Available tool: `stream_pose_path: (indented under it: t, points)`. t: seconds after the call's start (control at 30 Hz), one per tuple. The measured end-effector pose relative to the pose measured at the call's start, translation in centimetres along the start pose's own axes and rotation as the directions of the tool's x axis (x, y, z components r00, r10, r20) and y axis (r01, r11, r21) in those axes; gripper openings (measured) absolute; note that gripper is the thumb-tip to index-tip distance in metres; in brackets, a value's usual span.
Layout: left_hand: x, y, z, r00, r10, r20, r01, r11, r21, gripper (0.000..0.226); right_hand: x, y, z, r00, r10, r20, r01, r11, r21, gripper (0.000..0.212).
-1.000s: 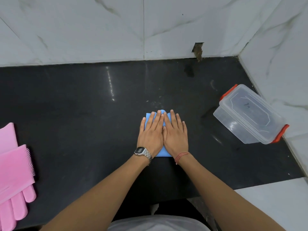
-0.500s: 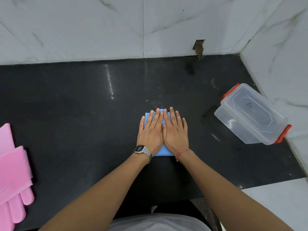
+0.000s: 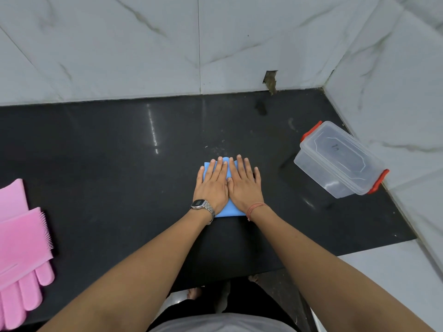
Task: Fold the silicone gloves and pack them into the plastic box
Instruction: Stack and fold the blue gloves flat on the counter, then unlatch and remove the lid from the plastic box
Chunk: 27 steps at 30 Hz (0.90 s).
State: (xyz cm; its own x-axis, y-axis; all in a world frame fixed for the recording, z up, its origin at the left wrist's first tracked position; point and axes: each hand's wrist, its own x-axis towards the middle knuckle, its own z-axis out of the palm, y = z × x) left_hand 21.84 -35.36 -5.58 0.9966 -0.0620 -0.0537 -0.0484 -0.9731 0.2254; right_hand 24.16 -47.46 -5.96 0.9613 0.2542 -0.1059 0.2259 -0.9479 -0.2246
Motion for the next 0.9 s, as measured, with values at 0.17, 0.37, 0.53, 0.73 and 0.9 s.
stream_pose_path:
  t: [0.17,0.37,0.53,0.73,0.9]
  points:
    - [-0.2,0.0,-0.1,0.999,0.027,0.019,-0.028,0.998,0.055,0.058,-3.2,0.4,-0.1,1.0,0.001,0.014,-0.002,0.999,0.042,0.059]
    - [-0.5,0.4,0.0,0.999,0.041,0.0,-0.041,0.996,0.079,0.061,-8.6,1.6,-0.2,1.0,-0.018,0.02,0.014,0.987,0.159,0.059]
    - [0.0,1.6,-1.1,0.999,0.032,-0.026,-0.027,0.987,0.161,0.062,-11.4,4.2,-2.2,0.994,0.094,-0.057,-0.068,0.934,0.35,0.057]
    - [0.6,6.8,-2.6,0.987,0.124,-0.1,-0.109,0.984,0.141,0.063,-13.2,11.4,-9.4,0.91,0.337,-0.243,-0.108,0.756,0.645,0.051]
    - [1.8,14.5,-4.2,0.951,0.285,-0.124,-0.284,0.958,0.026,0.064,-12.1,18.3,-14.0,0.793,0.478,-0.379,-0.067,0.686,0.724,0.048]
